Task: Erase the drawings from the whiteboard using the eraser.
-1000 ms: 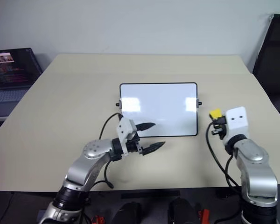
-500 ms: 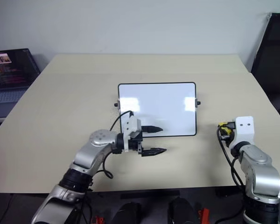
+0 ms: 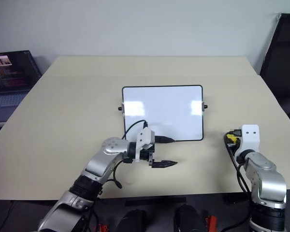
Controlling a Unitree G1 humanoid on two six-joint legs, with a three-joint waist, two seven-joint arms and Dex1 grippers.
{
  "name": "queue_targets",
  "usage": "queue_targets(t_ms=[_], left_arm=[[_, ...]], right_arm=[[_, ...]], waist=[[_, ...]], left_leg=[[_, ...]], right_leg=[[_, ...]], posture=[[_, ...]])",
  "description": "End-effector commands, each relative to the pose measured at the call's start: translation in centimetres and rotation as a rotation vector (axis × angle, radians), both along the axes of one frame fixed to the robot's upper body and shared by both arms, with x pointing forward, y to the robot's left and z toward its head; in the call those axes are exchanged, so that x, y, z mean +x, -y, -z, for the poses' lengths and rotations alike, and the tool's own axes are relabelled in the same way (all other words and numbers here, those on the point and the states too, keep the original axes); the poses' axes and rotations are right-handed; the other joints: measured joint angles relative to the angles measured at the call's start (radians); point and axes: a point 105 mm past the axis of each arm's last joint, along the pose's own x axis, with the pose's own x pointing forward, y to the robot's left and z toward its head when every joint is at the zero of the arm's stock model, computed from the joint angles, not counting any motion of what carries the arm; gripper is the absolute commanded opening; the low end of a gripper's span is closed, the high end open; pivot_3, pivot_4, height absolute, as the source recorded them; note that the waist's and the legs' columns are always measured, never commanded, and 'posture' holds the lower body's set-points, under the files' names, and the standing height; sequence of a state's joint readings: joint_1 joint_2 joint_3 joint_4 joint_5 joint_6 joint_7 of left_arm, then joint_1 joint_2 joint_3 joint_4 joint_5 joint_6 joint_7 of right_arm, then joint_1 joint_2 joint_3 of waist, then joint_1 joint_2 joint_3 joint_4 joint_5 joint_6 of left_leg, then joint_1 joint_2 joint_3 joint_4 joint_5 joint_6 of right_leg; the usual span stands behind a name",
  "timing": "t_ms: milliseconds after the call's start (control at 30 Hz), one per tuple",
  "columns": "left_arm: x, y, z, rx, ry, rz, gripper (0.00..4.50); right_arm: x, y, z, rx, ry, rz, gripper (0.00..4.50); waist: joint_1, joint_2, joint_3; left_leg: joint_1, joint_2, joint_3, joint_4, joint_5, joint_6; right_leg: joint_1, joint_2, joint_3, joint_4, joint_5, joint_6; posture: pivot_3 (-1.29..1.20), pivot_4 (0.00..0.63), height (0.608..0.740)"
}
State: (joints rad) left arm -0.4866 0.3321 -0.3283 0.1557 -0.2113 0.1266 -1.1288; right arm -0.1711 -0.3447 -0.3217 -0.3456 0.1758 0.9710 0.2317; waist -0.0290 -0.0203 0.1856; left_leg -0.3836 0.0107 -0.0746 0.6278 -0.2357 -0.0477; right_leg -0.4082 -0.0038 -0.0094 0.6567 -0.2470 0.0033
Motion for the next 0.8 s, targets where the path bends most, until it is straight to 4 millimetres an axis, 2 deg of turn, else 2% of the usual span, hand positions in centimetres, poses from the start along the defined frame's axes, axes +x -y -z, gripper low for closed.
queue_targets(t_ms=[33, 100, 200, 367, 567, 800], left_arm=[[0.1, 0.2, -1.2, -0.012, 0.053, 0.012, 4.5], [0.1, 0.2, -1.2, -0.012, 0.053, 0.013, 4.5], [0.1, 0.1, -1.2, -0.011, 0.051, 0.012, 4.5], [0.2, 0.0, -1.4, -0.011, 0.052, 0.008, 4.5], [0.5, -0.4, -1.5, -0.014, 0.066, -0.033, 4.5], [3.4, -4.1, -3.5, -0.07, 0.169, -0.411, 4.5]], right_arm=[[0.1, 0.1, -0.6, -0.001, 0.024, 0.008, 1.13], [0.2, 0.3, -0.6, -0.002, 0.024, 0.022, 1.85], [0.5, 0.7, -0.9, -0.009, 0.034, 0.034, 2.71], [0.7, 1.1, -1.2, -0.019, 0.042, 0.047, 4.49], [0.7, 1.0, -2.0, -0.022, 0.071, 0.058, 4.49], [-1.4, 1.3, -6.0, -0.081, 0.254, 0.121, 4.49]], waist=[[0.0, 0.0, 0.0], [0.0, 0.0, 0.0], [0.0, 0.0, 0.0], [0.0, 0.0, 0.0], [0.0, 0.0, 0.0], [0.001, 0.0, 0.0]], left_leg=[[0.0, 0.0, 0.0, 0.0, 0.0, 0.0], [0.0, 0.0, 0.0, 0.0, 0.0, 0.0], [0.0, 0.0, 0.0, 0.0, 0.0, 0.0], [0.0, 0.0, 0.0, 0.0, 0.0, 0.0], [0.0, 0.0, 0.0, 0.0, 0.0, 0.0], [0.0, 0.001, 0.0, 0.0, 0.0, 0.0]], right_leg=[[0.0, 0.0, 0.0, 0.0, 0.0, 0.0], [0.0, 0.0, 0.0, 0.0, 0.0, 0.0], [0.0, 0.0, 0.0, 0.0, 0.0, 0.0], [0.0, 0.0, 0.0, 0.0, 0.0, 0.0], [0.0, 0.0, 0.0, 0.0, 0.0, 0.0], [0.0, 0.0, 0.001, 0.0, 0.0, 0.0]], posture=[[0.0, 0.15, 0.74], [0.0, 0.15, 0.74], [0.0, 0.15, 0.74], [0.0, 0.15, 0.74], [0.0, 0.15, 0.74], [0.0, 0.15, 0.74]])
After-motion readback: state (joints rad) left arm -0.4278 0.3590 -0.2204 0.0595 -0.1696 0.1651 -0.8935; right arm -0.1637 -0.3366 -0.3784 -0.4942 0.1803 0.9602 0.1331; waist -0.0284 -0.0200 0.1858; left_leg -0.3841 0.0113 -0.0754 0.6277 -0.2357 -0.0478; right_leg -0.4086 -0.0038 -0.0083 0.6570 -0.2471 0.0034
